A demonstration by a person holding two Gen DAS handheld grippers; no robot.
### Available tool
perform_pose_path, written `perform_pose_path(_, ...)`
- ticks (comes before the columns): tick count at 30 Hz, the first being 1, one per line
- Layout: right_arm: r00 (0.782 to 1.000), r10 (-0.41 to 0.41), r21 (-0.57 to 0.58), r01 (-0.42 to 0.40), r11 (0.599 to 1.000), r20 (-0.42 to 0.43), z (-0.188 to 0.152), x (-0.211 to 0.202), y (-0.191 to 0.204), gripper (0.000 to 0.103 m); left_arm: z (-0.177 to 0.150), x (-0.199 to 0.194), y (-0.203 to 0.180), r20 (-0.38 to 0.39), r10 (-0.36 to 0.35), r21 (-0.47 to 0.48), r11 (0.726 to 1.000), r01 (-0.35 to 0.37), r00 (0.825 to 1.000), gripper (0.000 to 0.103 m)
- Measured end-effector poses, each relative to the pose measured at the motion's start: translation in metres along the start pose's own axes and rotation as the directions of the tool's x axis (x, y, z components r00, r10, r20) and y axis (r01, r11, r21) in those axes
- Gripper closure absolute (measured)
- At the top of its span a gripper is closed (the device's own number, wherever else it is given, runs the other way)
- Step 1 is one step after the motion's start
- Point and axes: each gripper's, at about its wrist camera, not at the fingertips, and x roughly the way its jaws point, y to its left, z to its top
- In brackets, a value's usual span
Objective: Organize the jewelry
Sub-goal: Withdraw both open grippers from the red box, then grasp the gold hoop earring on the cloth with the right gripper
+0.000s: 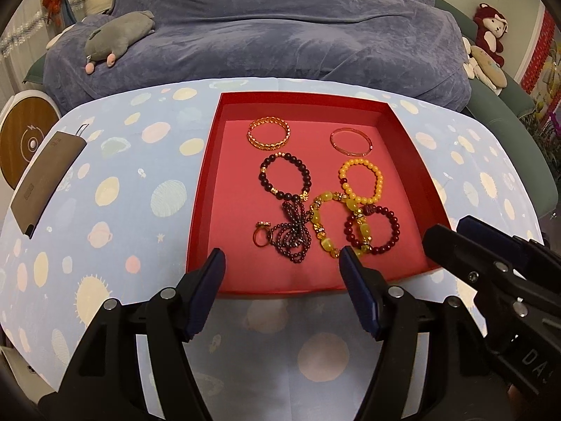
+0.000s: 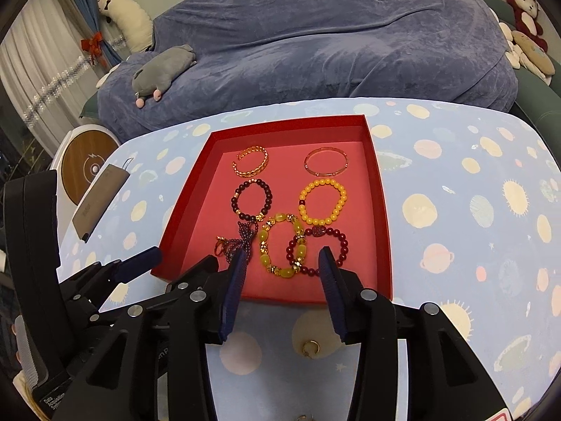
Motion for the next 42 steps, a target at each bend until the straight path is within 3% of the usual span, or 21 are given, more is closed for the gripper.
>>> perform_pose_path(17, 0.999, -0.043, -0.021, 0.043, 0.999, -0.017, -0.067, -0.039, -0.015, 0.060, -0.058, -0.027, -0.004, -0.019, 0.045, 0.017, 0.999, -0.044, 0.999, 0.039)
perform_pose_path(31, 0.987, -0.057, -0.054, 0.050, 0.997, -0.147, -0.145, -0.021, -0.019, 0.061, -0.115, -0.035, 0.013, -0.037, 0.083, -0.017, 0.996, -0.084, 0.996, 0.039)
perform_pose_path(42, 0.983, -0.069, -0.080, 0.056, 0.995, -0.169, -0.157, -0.003, -0.011, 0.064, -0.132, -0.034, 0.024, -0.041, 0.104, -0.056, 0.993, -0.106, 0.994, 0.039)
